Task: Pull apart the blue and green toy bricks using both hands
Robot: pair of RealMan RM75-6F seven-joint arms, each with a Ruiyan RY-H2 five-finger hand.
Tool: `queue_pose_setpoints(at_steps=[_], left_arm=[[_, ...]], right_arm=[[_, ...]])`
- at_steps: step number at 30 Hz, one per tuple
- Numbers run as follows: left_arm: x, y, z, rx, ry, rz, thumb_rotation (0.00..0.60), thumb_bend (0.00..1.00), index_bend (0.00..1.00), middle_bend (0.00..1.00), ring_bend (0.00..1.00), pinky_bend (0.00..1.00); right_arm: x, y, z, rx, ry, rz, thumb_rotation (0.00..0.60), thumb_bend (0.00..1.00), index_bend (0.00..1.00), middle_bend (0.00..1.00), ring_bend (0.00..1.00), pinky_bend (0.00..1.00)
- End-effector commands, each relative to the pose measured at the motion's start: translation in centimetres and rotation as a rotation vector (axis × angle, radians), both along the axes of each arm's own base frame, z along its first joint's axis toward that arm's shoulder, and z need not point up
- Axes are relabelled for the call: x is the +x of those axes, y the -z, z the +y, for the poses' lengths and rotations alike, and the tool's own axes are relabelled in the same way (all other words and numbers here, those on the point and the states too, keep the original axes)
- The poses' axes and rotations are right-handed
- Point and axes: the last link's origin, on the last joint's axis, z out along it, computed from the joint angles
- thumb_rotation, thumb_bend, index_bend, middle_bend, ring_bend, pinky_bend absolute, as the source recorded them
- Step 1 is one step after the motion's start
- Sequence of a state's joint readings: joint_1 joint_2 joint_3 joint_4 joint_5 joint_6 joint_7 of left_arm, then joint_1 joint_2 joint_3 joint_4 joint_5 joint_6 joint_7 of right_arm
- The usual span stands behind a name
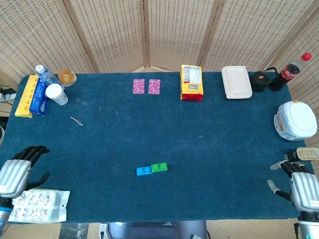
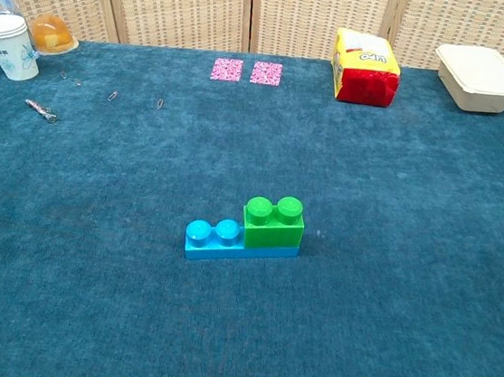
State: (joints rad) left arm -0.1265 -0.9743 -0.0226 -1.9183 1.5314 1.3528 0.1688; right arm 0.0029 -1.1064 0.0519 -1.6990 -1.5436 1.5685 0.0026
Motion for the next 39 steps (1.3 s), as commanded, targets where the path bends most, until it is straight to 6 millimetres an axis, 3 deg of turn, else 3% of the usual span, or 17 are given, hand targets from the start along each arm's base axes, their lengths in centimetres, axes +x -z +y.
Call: queue_pose_setpoints(at_steps=[1, 4, 11, 14, 18, 27, 33, 39], left_arm=[[2.3, 1.2, 1.6, -0.062, 0.085, 0.025, 0.561, 0.32, 0.28, 0.34, 0.30, 0.42], [4.2, 2.4, 2.6, -0.105, 0.151, 0.047, 0.559, 0.28, 0.28, 0.40, 0.37, 0.47], [8.3, 5.5, 5.1, -0.182, 0.257, 0.080, 0.514, 0.23, 0.36, 0.40, 0.37, 0.47], [9.8, 6.5, 5.8, -0.198, 0.286, 0.082, 0.519, 0.25, 0.38, 0.40, 0.37, 0.47], [11.7, 8.5, 6.7, -0.233, 0.319, 0.093, 0.547, 0.35, 0.38, 0.40, 0.37, 0.45], [14.4, 13.1, 6.8, -0.317, 0.311, 0.112, 0.526, 0.31, 0.38, 0.40, 0.37, 0.42], [15.3, 15.5, 6.5, -0.340, 0.270, 0.117, 0.463, 0.28, 0.38, 0.40, 0.35, 0.42], [15.7, 17.8, 6.4, -0.346, 0.224, 0.129, 0.464, 0.28, 0.38, 0.40, 0.32, 0.42]], right_arm=[[0.1, 0.0, -0.1, 0.005, -0.006, 0.001, 0.600, 0.30, 0.44, 0.44, 0.43, 0.36], [0.3, 0.1, -0.1, 0.014, -0.014, -0.004, 0.600, 0.30, 0.44, 0.44, 0.43, 0.36], [0.3, 0.5, 0.0, 0.023, -0.020, -0.014, 0.600, 0.30, 0.44, 0.44, 0.43, 0.36], [0.3, 0.4, 0.2, 0.016, -0.022, -0.016, 0.600, 0.30, 0.44, 0.44, 0.43, 0.36], [0.2, 0.1, 0.4, 0.006, -0.019, -0.016, 0.600, 0.30, 0.44, 0.44, 0.43, 0.36], [0.1, -0.2, 0.6, -0.002, -0.018, -0.020, 0.600, 0.30, 0.44, 0.44, 0.43, 0.36], [-0.1, -0.5, 0.7, -0.009, -0.015, -0.019, 0.600, 0.30, 0.44, 0.44, 0.43, 0.36], [-0.4, -0.9, 0.9, -0.016, -0.005, -0.020, 0.600, 0.30, 0.44, 0.44, 0.44, 0.36]])
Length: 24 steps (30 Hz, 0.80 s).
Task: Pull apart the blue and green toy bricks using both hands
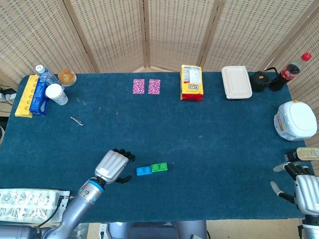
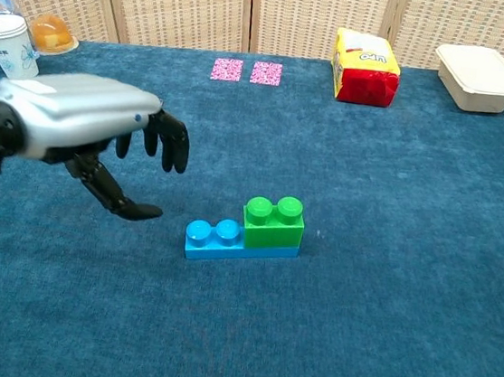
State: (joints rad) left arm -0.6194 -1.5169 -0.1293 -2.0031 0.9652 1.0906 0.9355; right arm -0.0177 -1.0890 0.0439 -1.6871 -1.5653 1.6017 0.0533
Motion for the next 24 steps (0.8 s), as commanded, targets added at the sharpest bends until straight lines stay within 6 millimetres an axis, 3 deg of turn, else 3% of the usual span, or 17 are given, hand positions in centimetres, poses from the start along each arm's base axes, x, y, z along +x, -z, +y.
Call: queue_pose_setpoints(at_steps=[1, 10, 24], left_arm=[[0.1, 1.5, 0.0, 0.002, -0.020, 0.026, 0.463, 0.28, 0.38, 0.40, 0.32, 0.42], [0.3, 4.2, 0.1, 0.020, -0.032, 0.089, 0.457, 0.27, 0.38, 0.40, 0.28, 0.42], [2.0, 6.7, 0.6, 0.037, -0.026, 0.092, 0.455, 0.27, 0.38, 0.40, 0.27, 0.42]], right_arm=[[-0.3, -0.1, 0.2, -0.001, 0.009, 0.000, 0.600, 0.30, 0.44, 0.44, 0.44, 0.36], [-0.8, -0.4, 0.5, -0.009, 0.015, -0.003, 0.600, 0.30, 0.44, 0.44, 0.44, 0.36], [-1.7, -1.0, 1.2, -0.022, 0.031, -0.012, 0.600, 0.30, 0.44, 0.44, 0.44, 0.36]])
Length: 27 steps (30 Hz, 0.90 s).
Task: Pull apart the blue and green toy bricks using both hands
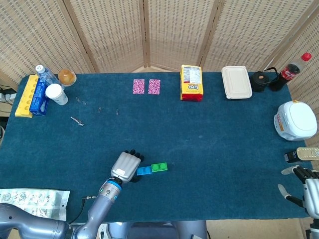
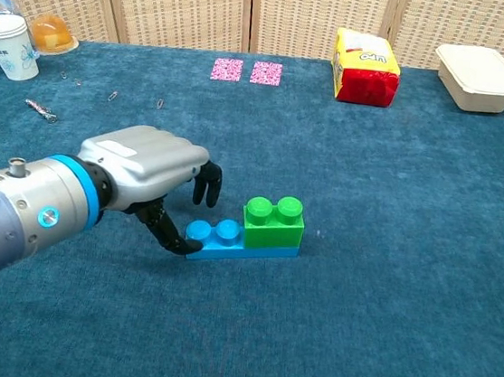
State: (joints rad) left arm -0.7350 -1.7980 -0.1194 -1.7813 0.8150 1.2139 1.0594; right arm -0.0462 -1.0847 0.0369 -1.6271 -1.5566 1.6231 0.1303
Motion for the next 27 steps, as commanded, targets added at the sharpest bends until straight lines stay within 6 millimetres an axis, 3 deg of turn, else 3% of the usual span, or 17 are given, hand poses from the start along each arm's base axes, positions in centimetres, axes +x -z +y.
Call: queue_pose_setpoints(at_steps=[1, 18, 27], left_arm=[[0.4, 0.3, 0.1, 0.010, 0.008, 0.003, 0.454, 0.27, 0.38, 0.40, 0.27, 0.42], [2.0, 1.4, 2.9, 0.110, 0.065, 0.057, 0.461, 0.27, 0.38, 0.40, 0.26, 0.42], [1.8, 1.3, 2.1, 0.026, 0.036, 0.041, 0.461, 0.28, 0.38, 0.40, 0.26, 0.42]], right_arm=[[-0.2, -0.2, 0.2, -0.009, 0.006, -0.001, 0.600, 0.30, 0.44, 0.44, 0.44, 0.36], [-0.8, -0.9, 1.0, -0.037, 0.026, -0.003, 0.600, 0.31, 0.44, 0.44, 0.44, 0.36], [-0.8, -1.1, 1.1, -0.042, 0.028, -0.010, 0.600, 0.31, 0.44, 0.44, 0.44, 0.36]])
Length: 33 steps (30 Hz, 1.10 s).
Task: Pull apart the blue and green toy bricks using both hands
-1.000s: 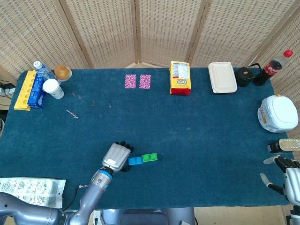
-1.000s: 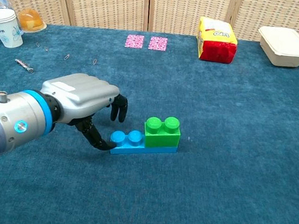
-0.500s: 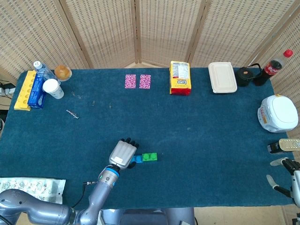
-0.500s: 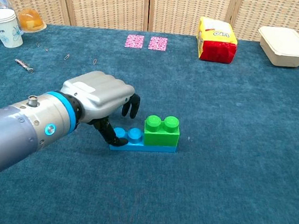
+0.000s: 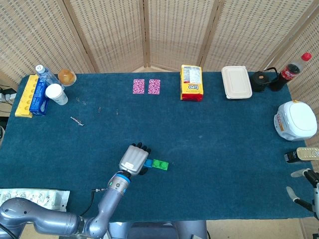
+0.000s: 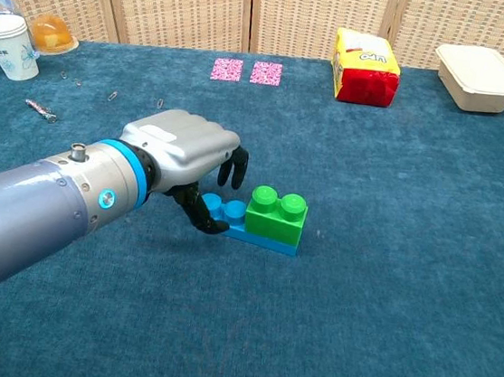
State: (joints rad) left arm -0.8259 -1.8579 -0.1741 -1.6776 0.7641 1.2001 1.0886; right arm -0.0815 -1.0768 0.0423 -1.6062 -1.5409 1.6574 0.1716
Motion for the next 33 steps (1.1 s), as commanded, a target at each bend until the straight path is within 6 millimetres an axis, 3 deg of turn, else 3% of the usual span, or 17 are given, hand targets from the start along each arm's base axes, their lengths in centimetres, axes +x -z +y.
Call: queue_pose_setpoints(at_steps=[1, 16, 26, 33], left_arm=[[-0.2, 0.1, -0.1, -0.013, 0.000, 0.020, 0.459, 0.28, 0.38, 0.40, 0.26, 0.42], [0.3, 1.6, 0.1, 0.002, 0.047, 0.059, 0.468, 0.35, 0.41, 0.40, 0.26, 0.41], [0.4, 2.1, -0.2, 0.005, 0.067, 0.082, 0.523, 0.40, 0.54, 0.41, 0.27, 0.41], [0.6, 1.7, -0.3, 0.031, 0.091, 0.074, 0.528, 0.43, 0.65, 0.52, 0.40, 0.41]], right_arm=[[0.0, -0.1, 0.0, -0.001, -0.003, -0.001, 0.600, 0.31, 0.44, 0.44, 0.44, 0.36], [-0.3, -0.9, 0.7, -0.024, 0.018, 0.010, 0.600, 0.31, 0.44, 0.44, 0.44, 0.36], [-0.6, -1.4, 1.0, -0.045, 0.027, -0.002, 0.600, 0.31, 0.44, 0.44, 0.44, 0.36], [-0.5, -1.3, 1.1, -0.042, 0.019, -0.006, 0.600, 0.31, 0.44, 0.44, 0.44, 0.36]])
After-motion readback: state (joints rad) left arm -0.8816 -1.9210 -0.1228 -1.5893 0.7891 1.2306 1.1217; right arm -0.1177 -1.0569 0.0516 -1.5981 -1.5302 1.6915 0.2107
